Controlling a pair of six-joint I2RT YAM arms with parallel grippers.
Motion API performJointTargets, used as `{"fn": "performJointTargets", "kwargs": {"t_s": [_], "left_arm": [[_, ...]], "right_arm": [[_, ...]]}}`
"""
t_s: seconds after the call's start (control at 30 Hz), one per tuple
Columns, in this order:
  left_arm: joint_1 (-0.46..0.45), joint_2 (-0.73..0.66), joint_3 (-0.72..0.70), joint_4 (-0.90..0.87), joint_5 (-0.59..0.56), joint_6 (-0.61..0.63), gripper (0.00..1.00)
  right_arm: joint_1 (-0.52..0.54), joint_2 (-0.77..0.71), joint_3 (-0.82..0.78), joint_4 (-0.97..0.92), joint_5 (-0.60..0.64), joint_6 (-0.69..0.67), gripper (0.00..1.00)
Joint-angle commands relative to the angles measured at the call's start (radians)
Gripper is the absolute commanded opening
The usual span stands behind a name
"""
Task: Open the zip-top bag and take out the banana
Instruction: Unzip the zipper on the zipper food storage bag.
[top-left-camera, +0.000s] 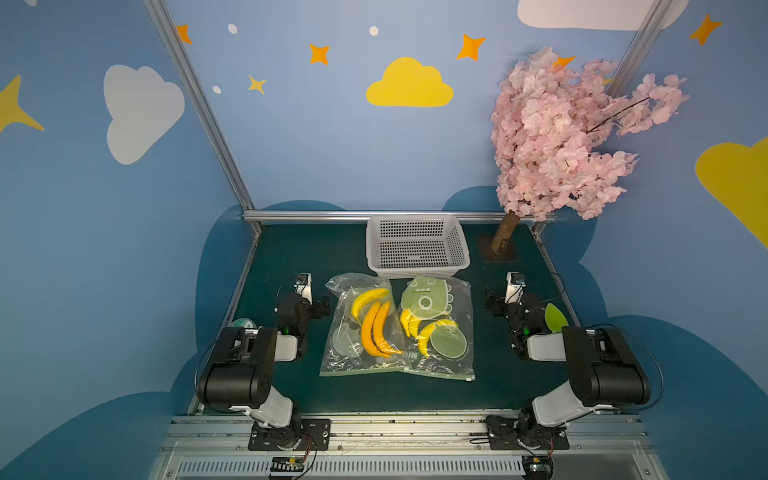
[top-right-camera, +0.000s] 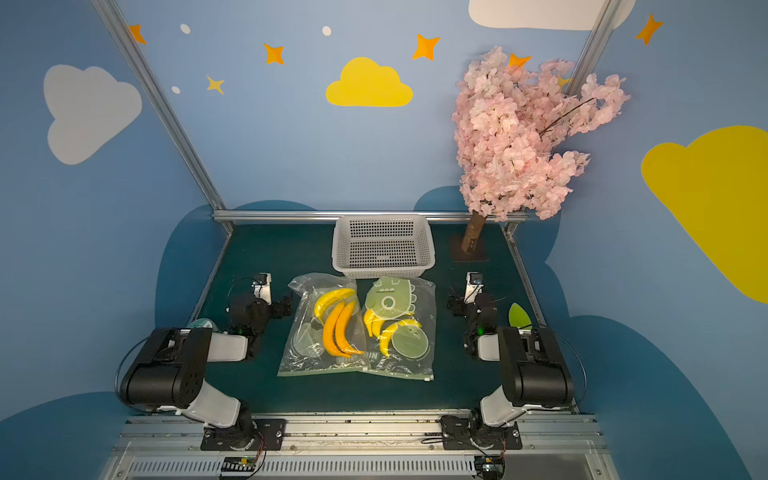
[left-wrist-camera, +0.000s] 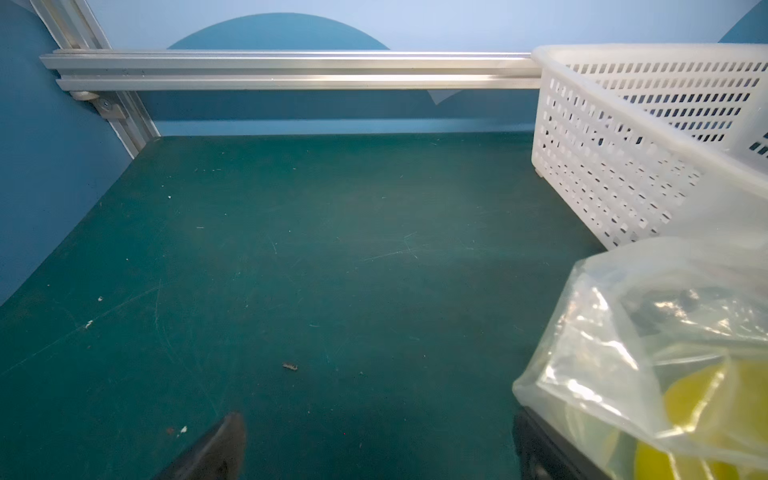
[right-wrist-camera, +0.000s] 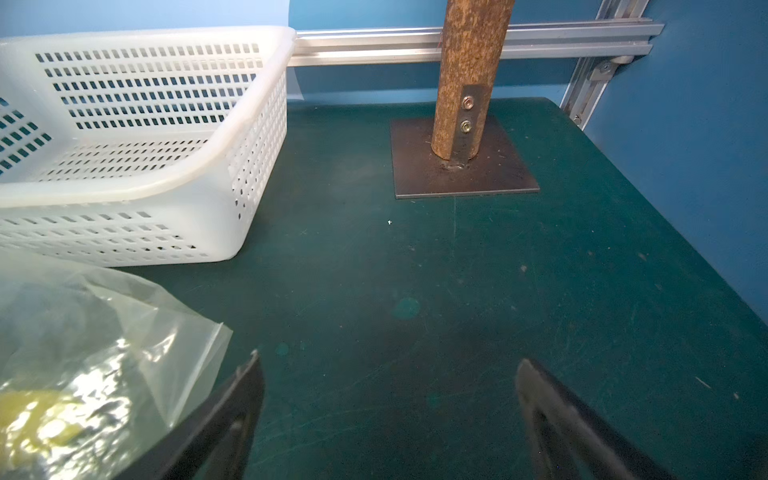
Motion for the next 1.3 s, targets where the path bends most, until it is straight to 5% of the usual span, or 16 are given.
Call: {"fn": "performJointTargets", "kwargs": {"t_s": [0.0,0.8,0.97,1.13,1.27], "left_arm": [[0.002,0.007,0.013,0.008,0.007,-0.002,1.00],[0.003,-0.026,0.026,-0.032,-0.036,-0.021,1.00],[-0.010,-0.293,0.163,-0.509,-0.197,-0.090,1.00],[-0.051,-0.551,0.249,-0.781,0.005,-0.018,1.00],[-0.239,-0.661,0.306,-0.943,0.028,0.102,1.00]], "right_arm": [[0.003,-0.002,0.010,-0.012,0.007,-0.004,0.95],[-0.006,-0.059,0.033,-0.098,0.012,0.014,0.92],[-0.023,-0.277,0.109,-0.493,-0.004,0.120,0.92],[-0.036,-0.378,0.332,-1.121,-0.203,0.208,0.89],[-0.034,-0.357,0.440,-1.434,-0.398,0.207,0.80]]}}
